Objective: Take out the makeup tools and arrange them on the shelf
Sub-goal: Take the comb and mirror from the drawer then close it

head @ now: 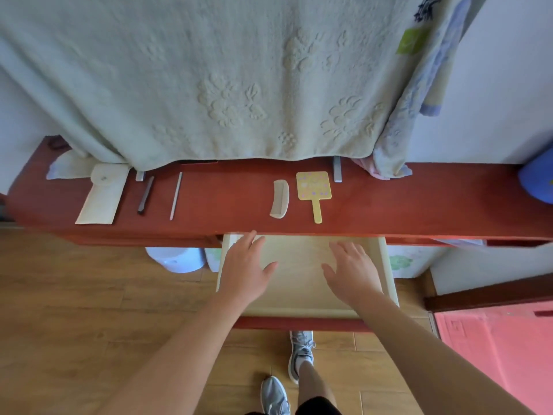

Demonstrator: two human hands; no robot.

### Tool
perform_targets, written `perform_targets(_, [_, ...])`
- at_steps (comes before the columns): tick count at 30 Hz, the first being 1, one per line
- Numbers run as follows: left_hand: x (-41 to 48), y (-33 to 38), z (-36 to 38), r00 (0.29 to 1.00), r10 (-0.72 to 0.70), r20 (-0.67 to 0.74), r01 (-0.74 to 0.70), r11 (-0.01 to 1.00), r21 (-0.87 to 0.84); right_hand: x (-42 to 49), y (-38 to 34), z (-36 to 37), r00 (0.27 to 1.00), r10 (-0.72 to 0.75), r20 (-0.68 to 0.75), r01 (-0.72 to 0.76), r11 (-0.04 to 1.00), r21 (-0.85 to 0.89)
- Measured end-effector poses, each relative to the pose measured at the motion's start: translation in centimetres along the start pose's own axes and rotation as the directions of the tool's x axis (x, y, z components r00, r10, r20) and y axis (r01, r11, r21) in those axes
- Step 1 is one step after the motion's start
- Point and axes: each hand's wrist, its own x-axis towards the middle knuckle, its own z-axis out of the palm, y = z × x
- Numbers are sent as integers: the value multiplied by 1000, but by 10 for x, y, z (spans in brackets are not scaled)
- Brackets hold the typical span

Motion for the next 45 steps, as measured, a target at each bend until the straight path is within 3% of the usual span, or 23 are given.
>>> perform_targets(7, [-71, -19, 22, 989, 68, 134, -77, 995, 60, -67, 11, 33, 994, -45, 97, 51, 997, -54])
perform_targets(15, [-105, -38, 48, 974, 135, 180, -152, 985, 84, -104, 29, 63, 985, -78, 153, 94, 990, -104])
perform_targets(20, [-113, -43, 54, 984, 144, 104, -152, 986, 73, -113, 36, 75, 993, -113, 46, 117, 988, -99])
perform_targets(25, [-113, -43, 57, 987, 151, 62, -155, 986, 69, -111, 38, 78, 994, -111, -6, 109, 989, -104])
perform_targets(45, [-15, -31, 39, 999, 23, 40, -24, 999, 36, -3, 37, 49, 995, -46, 92, 55, 994, -97])
